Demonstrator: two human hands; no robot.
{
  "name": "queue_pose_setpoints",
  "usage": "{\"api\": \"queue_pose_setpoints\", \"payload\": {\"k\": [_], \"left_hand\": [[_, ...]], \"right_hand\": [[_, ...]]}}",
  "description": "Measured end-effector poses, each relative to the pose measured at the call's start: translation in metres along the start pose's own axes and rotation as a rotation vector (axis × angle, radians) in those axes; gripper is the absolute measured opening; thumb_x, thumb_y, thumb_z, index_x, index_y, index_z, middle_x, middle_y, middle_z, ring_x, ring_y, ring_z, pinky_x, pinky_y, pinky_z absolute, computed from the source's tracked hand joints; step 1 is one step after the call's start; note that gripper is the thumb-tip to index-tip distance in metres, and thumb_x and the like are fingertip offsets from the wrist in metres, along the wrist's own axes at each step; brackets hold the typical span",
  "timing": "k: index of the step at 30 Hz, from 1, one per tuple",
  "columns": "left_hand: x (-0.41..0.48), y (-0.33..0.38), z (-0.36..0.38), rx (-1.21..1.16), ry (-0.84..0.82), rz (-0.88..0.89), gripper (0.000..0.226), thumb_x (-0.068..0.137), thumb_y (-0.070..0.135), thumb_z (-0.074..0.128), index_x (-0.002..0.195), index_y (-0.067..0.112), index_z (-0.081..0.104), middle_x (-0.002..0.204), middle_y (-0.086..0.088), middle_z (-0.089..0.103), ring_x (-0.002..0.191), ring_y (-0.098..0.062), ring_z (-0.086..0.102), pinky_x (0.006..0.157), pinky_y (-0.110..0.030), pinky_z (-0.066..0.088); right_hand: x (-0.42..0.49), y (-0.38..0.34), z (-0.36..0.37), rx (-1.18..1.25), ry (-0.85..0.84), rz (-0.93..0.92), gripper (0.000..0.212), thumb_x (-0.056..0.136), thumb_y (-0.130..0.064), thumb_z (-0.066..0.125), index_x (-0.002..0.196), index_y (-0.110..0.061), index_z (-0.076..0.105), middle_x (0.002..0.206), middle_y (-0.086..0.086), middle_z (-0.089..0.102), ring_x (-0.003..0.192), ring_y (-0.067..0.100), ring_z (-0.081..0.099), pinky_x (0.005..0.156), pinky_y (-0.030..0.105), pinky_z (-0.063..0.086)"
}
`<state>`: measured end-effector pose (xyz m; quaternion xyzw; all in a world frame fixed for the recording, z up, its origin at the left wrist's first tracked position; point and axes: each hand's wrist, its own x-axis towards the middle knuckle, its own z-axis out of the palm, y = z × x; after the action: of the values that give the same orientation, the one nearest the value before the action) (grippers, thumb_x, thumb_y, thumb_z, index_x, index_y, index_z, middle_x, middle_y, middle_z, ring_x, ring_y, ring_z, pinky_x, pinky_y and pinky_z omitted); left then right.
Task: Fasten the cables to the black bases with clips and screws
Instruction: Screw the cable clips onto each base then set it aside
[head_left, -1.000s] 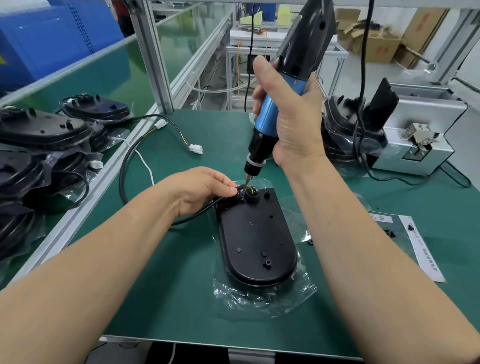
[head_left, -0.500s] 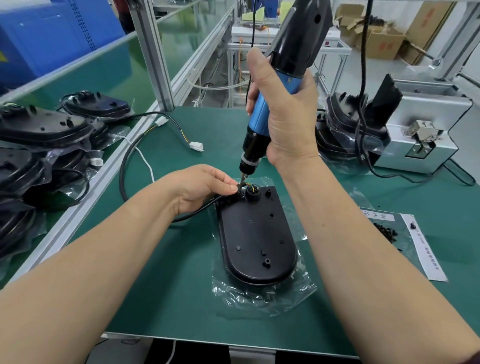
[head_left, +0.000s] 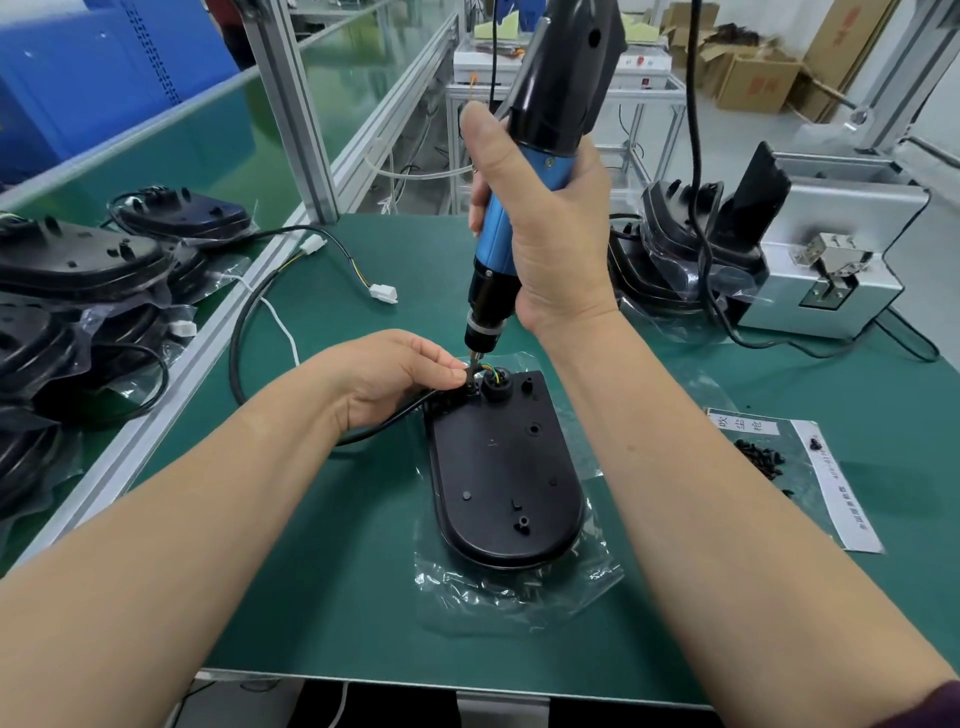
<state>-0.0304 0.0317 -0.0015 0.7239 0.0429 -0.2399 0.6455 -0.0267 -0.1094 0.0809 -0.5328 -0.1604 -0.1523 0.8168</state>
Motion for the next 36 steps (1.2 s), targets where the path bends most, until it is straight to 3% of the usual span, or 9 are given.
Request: {"api": "queue_pose_setpoints", "payload": {"k": [7, 12, 21, 30, 36], "left_hand": [[-0.003, -0.001, -0.002, -0.013, -0.045, 0.019, 0.019, 0.083, -0.011, 0.060, 0.074, 0.003, 0.069, 0.070, -0.007, 0.069, 0.064, -0.014, 0.064, 0.064, -0.018, 0.052], [-0.004, -0.008, -0.003, -0.010, -0.036, 0.065, 0.014, 0.082, -0.011, 0.061, 0.080, 0.003, 0.065, 0.078, -0.010, 0.065, 0.072, -0.018, 0.059, 0.082, -0.025, 0.047], [-0.002, -0.014, -0.001, -0.047, 0.023, 0.097, 0.028, 0.080, -0.013, 0.062, 0.067, 0.011, 0.066, 0.067, -0.003, 0.067, 0.060, -0.011, 0.061, 0.061, -0.015, 0.051], [-0.003, -0.012, 0.002, -0.080, 0.050, 0.069, 0.021, 0.082, -0.013, 0.061, 0.073, 0.005, 0.064, 0.063, -0.004, 0.067, 0.055, -0.010, 0.062, 0.057, -0.015, 0.051], [-0.005, -0.011, 0.005, -0.083, 0.073, 0.078, 0.024, 0.081, -0.015, 0.060, 0.070, 0.006, 0.063, 0.062, -0.005, 0.065, 0.055, -0.011, 0.060, 0.056, -0.015, 0.051]], "right_hand": [[0.000, 0.002, 0.009, -0.037, -0.085, -0.060, 0.027, 0.080, -0.013, 0.077, 0.087, -0.004, 0.053, 0.067, 0.005, 0.055, 0.055, 0.022, 0.048, 0.052, 0.033, 0.044], [0.002, 0.002, 0.004, -0.004, -0.076, -0.054, 0.025, 0.081, -0.009, 0.075, 0.087, -0.005, 0.051, 0.066, 0.004, 0.053, 0.055, 0.022, 0.046, 0.051, 0.032, 0.043], [0.002, 0.002, 0.006, -0.010, -0.180, -0.040, 0.025, 0.080, -0.008, 0.076, 0.085, -0.005, 0.052, 0.060, -0.005, 0.056, 0.048, 0.018, 0.047, 0.050, 0.028, 0.043], [0.005, 0.004, 0.005, -0.020, -0.157, -0.048, 0.020, 0.076, 0.006, 0.064, 0.072, -0.010, 0.053, 0.061, -0.006, 0.054, 0.045, 0.019, 0.046, 0.048, 0.027, 0.040], [0.003, 0.003, 0.002, -0.023, -0.236, -0.012, 0.026, 0.079, -0.006, 0.076, 0.084, -0.008, 0.051, 0.063, -0.002, 0.057, 0.049, 0.019, 0.049, 0.051, 0.028, 0.044]]}}
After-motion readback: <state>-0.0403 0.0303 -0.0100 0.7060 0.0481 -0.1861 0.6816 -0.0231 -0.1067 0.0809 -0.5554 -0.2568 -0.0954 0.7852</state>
